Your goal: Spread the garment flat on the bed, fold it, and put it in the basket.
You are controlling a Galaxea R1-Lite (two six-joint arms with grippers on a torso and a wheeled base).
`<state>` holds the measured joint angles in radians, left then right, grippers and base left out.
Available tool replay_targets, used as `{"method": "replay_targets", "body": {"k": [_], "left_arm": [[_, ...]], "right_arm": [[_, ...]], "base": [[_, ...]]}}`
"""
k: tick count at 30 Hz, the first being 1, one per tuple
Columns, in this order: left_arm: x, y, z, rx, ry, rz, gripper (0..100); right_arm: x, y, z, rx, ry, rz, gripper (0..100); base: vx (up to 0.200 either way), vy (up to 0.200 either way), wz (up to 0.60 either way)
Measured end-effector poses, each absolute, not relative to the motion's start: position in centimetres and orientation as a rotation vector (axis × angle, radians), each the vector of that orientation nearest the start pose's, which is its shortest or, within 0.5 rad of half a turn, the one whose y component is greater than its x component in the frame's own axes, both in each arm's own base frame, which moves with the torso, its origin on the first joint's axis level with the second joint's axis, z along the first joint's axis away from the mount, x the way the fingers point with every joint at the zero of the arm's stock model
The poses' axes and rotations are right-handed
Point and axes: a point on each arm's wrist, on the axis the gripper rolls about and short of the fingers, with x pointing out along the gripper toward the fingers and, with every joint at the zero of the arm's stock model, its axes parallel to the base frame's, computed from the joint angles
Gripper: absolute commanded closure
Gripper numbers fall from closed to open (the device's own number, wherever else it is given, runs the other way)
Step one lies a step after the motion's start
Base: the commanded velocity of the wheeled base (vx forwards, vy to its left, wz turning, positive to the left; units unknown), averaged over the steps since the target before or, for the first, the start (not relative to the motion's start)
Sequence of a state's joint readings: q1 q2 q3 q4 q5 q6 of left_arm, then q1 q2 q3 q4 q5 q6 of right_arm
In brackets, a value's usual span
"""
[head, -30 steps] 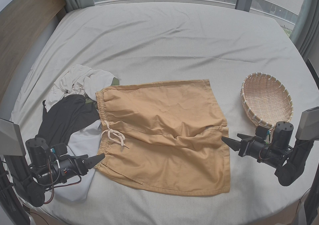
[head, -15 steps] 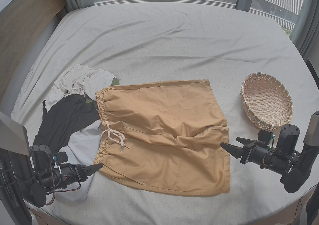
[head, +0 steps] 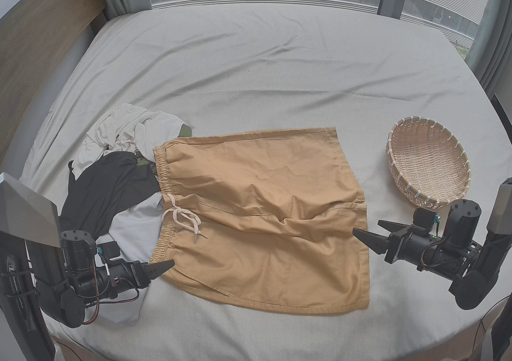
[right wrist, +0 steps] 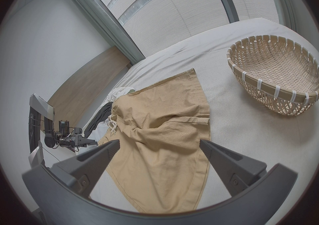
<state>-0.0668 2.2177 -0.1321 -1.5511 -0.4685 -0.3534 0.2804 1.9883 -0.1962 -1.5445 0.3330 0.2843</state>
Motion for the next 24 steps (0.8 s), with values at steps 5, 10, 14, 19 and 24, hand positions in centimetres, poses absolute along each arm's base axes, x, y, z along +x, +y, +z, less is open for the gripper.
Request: {"method": "replay_targets", "body": {"k": [5,10,14,19,24], "left_arm": [[24.9,-2.8,-0.4,-0.442,0.620,-0.429,0],[25.5,-2.7,-0.8,-0.443,0.616,-0.424,100],[26.0,-2.7,-1.0,-0.444,0.609,-0.419,100],[26.2,-2.7,-1.1,-0.445,0.607,-0.419,100],[26.0,-2.6,-1.1,-0.447,0.612,-0.417,100]], "right_arm": [[24.3,7.8,6.2,0.281,0.337,0.571,0],[24.3,7.8,6.3,0.280,0.336,0.573,0],[24.3,7.8,6.3,0.280,0.337,0.572,0],[24.1,7.7,6.2,0.281,0.345,0.569,0],[23.4,7.4,5.6,0.282,0.387,0.558,0]], "base": [[0.000,0.000,0.00],[0.000,0.000,0.00],[0.000,0.000,0.00],[0.000,0.000,0.00],[0.000,0.000,0.00]]}}
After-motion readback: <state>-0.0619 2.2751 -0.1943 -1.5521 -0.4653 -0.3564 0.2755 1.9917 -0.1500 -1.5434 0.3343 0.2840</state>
